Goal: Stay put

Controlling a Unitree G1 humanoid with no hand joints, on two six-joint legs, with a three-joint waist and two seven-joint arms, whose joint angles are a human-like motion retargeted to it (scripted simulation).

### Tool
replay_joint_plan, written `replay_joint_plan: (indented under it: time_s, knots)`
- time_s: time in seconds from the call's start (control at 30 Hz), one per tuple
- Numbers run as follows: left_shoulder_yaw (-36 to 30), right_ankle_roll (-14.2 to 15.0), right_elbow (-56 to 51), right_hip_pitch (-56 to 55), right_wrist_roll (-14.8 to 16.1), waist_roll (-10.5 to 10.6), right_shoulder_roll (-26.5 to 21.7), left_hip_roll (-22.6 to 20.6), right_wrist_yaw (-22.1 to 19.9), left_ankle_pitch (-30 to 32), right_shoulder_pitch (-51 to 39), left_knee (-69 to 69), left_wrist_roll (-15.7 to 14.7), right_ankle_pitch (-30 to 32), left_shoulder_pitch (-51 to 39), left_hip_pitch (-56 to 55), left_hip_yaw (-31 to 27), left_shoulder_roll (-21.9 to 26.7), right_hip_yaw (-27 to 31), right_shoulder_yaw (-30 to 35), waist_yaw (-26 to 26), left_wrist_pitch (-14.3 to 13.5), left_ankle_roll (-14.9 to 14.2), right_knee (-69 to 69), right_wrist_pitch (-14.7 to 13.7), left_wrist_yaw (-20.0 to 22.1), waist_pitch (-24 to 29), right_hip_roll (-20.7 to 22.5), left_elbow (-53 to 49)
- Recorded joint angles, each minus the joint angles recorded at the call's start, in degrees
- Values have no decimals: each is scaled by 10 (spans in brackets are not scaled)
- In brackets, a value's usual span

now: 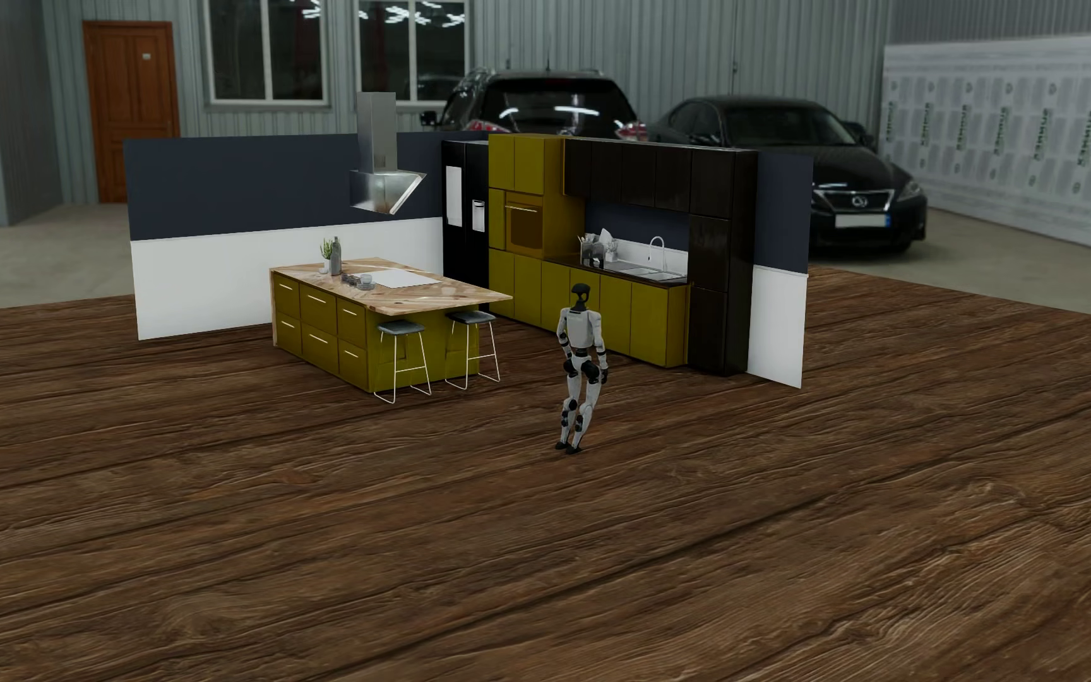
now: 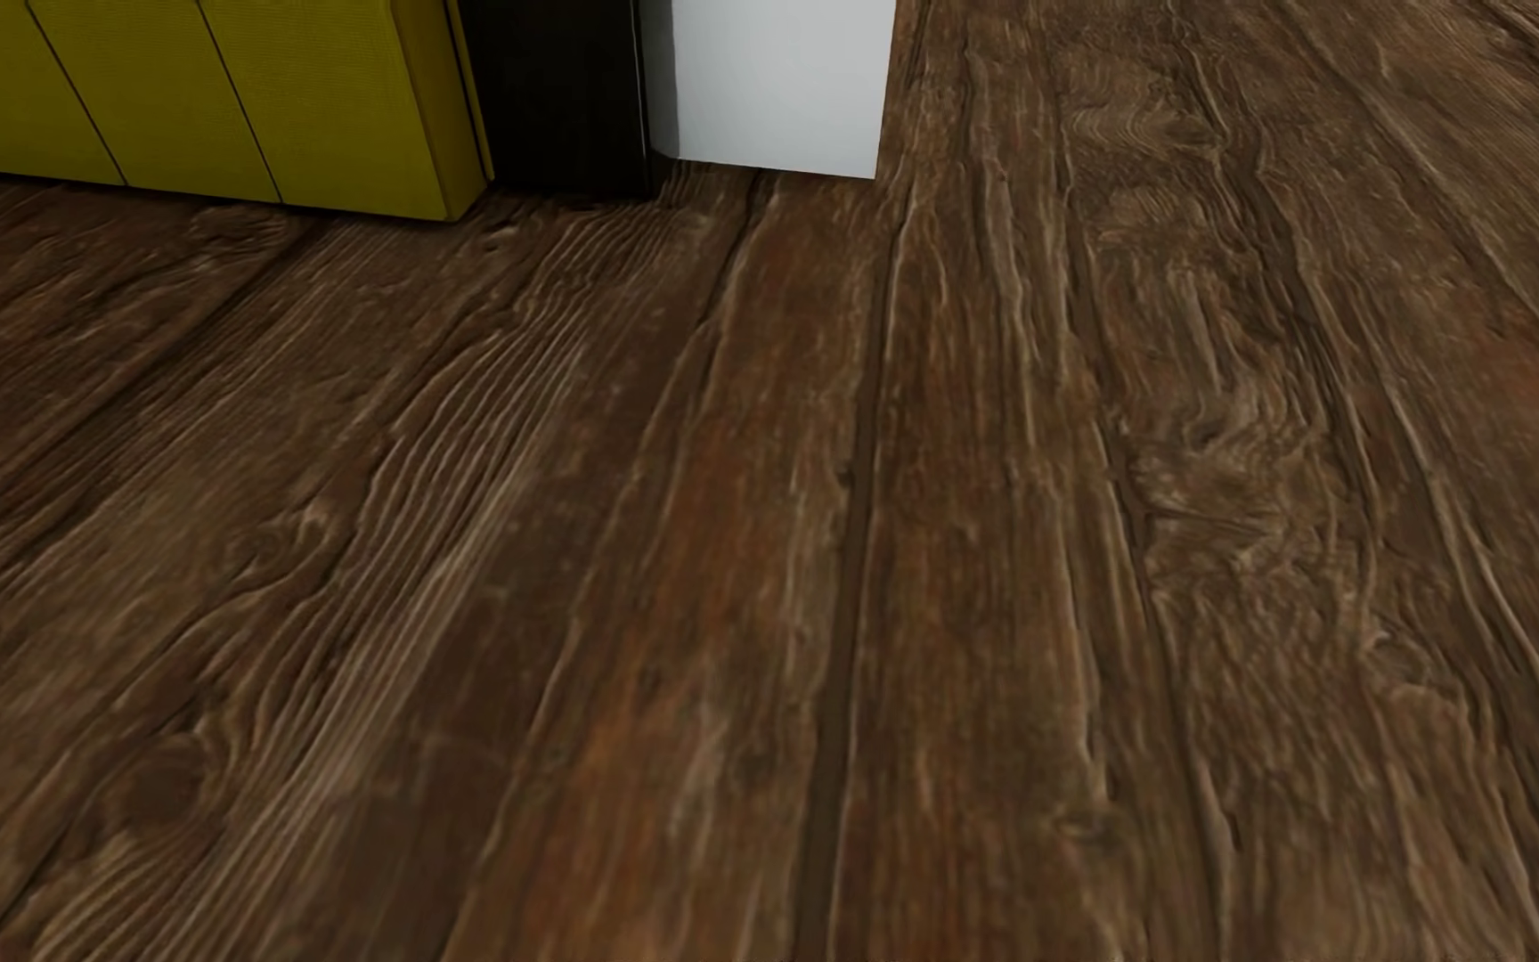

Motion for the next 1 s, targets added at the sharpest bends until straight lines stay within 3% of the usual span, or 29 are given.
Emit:
replay_joint_plan:
  time_s: [0.5,0.87,1.0]
  knots:
    - [-7,0,5,-7,0,0,-3,1,0,4,1,1,0,0,2,-8,0,4,0,13,-1,0,0,1,0,0,2,0,-4]
    - [58,0,-20,-13,0,1,-8,12,0,19,29,18,0,-18,17,-20,0,8,0,-59,-2,0,0,25,0,0,12,1,-23]
    - [63,0,-33,-16,0,2,-15,17,0,25,51,7,0,-6,37,-18,0,13,0,-48,4,0,0,12,0,0,8,6,-33]
